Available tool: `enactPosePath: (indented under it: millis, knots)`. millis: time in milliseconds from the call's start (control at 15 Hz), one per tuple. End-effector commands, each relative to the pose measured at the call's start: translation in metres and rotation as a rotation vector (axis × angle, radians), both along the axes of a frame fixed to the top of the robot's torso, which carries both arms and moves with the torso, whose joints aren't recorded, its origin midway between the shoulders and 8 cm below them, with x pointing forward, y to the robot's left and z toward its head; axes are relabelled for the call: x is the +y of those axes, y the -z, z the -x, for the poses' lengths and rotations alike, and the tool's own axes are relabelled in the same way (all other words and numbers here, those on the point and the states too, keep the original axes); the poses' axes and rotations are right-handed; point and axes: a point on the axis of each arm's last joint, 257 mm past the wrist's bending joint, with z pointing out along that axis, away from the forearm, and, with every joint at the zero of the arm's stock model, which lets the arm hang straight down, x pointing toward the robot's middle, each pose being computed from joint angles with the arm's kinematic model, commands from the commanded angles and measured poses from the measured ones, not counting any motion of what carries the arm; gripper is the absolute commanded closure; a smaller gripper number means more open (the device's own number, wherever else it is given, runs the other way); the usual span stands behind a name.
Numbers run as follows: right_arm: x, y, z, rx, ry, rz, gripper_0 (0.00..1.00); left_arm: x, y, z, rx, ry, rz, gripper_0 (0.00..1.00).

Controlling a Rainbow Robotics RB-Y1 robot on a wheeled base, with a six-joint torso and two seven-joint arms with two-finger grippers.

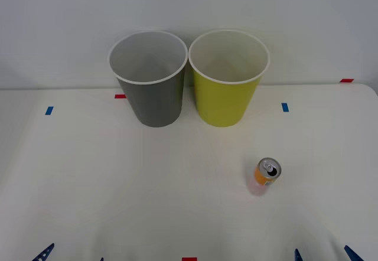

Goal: Put cans in the gray bin and PET bottles in the light green bin.

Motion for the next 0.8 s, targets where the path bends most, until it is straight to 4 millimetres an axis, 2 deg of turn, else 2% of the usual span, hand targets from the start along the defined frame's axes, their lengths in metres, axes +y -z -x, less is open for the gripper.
enactPosePath:
  millis: [67,133,200,467,800]
  knots:
    - [-0.001,0.015,0.004,0.032,0.014,-0.002,0.0,0.0,0.0,0.0,0.0,0.0,0.0,0.0]
    - [0.003,0.013,0.005,0.01,0.007,-0.006,0.0,0.0,0.0,0.0,0.0,0.0,0.0,0.0]
    - [0.006,-0.002,0.002,-0.056,-0.002,-0.006,0.0,0.0,0.0,0.0,0.0,0.0,0.0,0.0]
    - [0.011,-0.032,-0.008,-0.171,-0.045,0.013,0.0,0.0,0.0,0.0,0.0,0.0,0.0,0.0]
    - [0.033,-0.033,-0.035,-0.234,-0.106,-0.029,0.0,0.0,0.0,0.0,0.0,0.0,0.0,0.0]
